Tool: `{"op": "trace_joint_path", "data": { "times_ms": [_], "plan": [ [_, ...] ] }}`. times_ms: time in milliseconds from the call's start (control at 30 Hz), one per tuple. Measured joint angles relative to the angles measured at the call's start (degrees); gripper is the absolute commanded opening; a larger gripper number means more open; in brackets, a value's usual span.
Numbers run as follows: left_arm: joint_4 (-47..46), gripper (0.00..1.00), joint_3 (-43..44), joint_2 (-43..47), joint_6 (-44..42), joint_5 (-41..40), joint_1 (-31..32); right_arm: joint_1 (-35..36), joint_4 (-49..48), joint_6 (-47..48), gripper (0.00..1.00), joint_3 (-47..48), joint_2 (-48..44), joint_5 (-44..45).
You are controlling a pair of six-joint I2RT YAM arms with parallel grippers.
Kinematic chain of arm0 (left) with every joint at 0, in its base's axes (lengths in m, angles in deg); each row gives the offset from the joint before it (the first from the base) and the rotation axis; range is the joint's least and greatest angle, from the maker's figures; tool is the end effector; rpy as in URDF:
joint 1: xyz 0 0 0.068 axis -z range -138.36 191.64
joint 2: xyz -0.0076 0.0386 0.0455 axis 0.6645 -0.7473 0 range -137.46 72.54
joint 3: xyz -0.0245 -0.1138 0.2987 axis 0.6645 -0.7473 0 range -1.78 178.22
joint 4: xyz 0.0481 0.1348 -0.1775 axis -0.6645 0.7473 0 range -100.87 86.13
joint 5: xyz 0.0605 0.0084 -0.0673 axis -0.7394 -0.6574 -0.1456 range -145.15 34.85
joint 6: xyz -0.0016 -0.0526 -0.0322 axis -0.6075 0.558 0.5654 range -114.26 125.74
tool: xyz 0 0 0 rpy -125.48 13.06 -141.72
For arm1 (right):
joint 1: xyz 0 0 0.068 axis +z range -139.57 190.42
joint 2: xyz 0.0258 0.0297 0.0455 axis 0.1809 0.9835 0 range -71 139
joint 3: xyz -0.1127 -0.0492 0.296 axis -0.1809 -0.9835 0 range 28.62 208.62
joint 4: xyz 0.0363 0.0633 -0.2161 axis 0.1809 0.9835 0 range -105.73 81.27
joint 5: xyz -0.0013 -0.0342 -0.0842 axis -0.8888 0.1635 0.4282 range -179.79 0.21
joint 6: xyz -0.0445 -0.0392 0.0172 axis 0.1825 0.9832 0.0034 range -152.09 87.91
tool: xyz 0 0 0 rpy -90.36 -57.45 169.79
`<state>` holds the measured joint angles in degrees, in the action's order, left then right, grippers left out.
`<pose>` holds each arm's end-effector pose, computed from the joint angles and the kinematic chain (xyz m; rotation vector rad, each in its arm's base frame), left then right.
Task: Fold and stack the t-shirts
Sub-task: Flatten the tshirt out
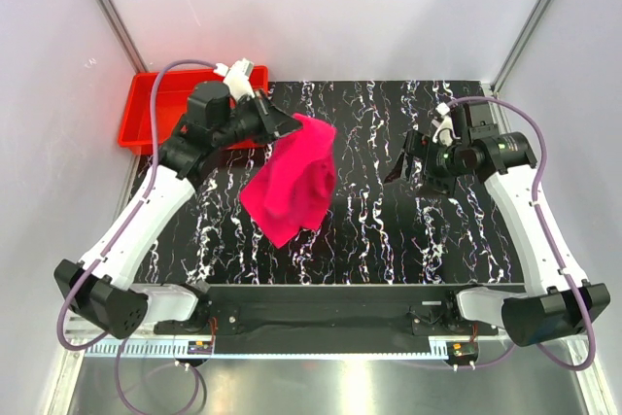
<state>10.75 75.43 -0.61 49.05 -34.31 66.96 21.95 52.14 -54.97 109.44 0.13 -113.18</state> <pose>0.2148 -0.1200 0.4524 -0.0470 2.0269 -1.1348 0.1689 0.0534 0.4048 0.1057 2.6367 0.7430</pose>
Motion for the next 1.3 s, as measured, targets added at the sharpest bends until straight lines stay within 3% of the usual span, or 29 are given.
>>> {"op": "trace_joint_path", "data": {
  "times_ms": [133, 167, 200, 267, 367, 467, 567, 767, 833, 933, 1067, 1300],
  "plan": [
    [-0.3, 0.3, 1.5, -0.2, 1.6, 2.1, 2.2, 0.0, -2.6, 0.1, 0.97, -1.0, 0.0, -3.2],
    [0.1, 0.54, 1.4, -0.1, 1.6, 1.8, 2.2, 0.0, -3.2, 0.1, 0.96, -1.0, 0.0, -3.4],
    [0.7, 0.65, 1.0, 0.2, 1.1, 1.3, 1.8, 0.0, -3.8, 0.2, 0.94, -1.0, 0.0, -3.8],
    [3.5, 0.75, -0.3, 1.6, 0.6, -0.7, 0.1, 0.1, -4.2, 0.2, 0.94, -1.0, 0.3, -4.6],
    [11.2, 0.85, -4.4, 6.9, -2.5, -4.1, -9.1, 0.5, -6.3, 0.2, 0.89, -2.1, 1.4, -6.1],
    [16.9, 0.83, -8.4, 12.5, -5.5, -8.5, -16.4, 1.8, -9.6, -0.5, 0.87, -6.1, 2.8, -8.0],
    [17.8, 0.79, -12.3, 16.4, -6.0, -8.5, -14.1, 3.7, -14.3, -2.1, 0.87, -11.8, 5.2, -10.1],
    [15.3, 0.63, -20.6, 16.4, -3.7, -9.0, 3.6, 5.9, -19.1, -3.0, 0.87, -17.6, 13.4, -8.9],
    [13.3, 0.55, -22.1, 15.1, -3.2, -9.7, 10.0, 5.9, -19.3, -3.1, 0.82, -17.8, 15.2, -7.4],
    [9.3, 0.54, -23.9, 13.3, -2.8, -10.8, 18.0, 5.9, -18.9, -3.4, 0.79, -17.7, 16.9, -3.7],
    [4.0, 0.66, -23.9, 6.5, -2.1, -15.2, 28.0, 5.5, -14.8, -5.6, 0.79, -17.2, 17.8, 6.6],
    [7.9, 0.62, -5.2, -20.8, 2.2, -28.3, 43.3, -5.2, -8.7, -9.1, 0.78, -16.4, 13.3, 19.1]
  ]
}}
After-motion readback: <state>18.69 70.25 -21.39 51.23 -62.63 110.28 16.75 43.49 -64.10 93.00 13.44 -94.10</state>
